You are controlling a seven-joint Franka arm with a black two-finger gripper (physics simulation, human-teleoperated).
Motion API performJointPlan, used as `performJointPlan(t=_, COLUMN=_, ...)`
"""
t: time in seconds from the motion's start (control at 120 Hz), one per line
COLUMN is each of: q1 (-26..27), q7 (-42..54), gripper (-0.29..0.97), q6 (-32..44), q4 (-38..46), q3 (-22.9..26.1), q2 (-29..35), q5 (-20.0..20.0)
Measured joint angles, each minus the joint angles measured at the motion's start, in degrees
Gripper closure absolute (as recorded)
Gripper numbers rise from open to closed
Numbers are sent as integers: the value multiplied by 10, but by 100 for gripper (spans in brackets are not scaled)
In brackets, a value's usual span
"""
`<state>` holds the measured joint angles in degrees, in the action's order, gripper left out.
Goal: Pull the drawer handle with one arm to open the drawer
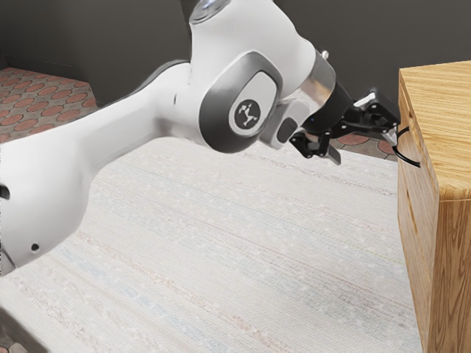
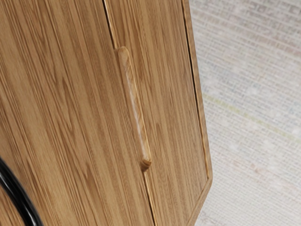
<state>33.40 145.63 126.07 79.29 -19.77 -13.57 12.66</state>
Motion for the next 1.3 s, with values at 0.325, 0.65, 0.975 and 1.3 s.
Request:
performJointPlan(t=0.325, q1=1, q7=6, gripper=0, q6=26, q4=-1, q3=0, q2=-17, q5=0)
performJointPlan(t=0.65, q1=1, q7=9, gripper=1, q6=32, q4=21, q3=0, q2=-5, q5=-1)
performJointPlan(t=0.975, q1=-2, q7=11, gripper=-1, q6=32, q4=78, q3=-3, q2=39, q5=-2)
performJointPlan(t=1.3, q1=0, q7=11, gripper=4, q6=31, q4=135, q3=-15, q2=94, q5=-4)
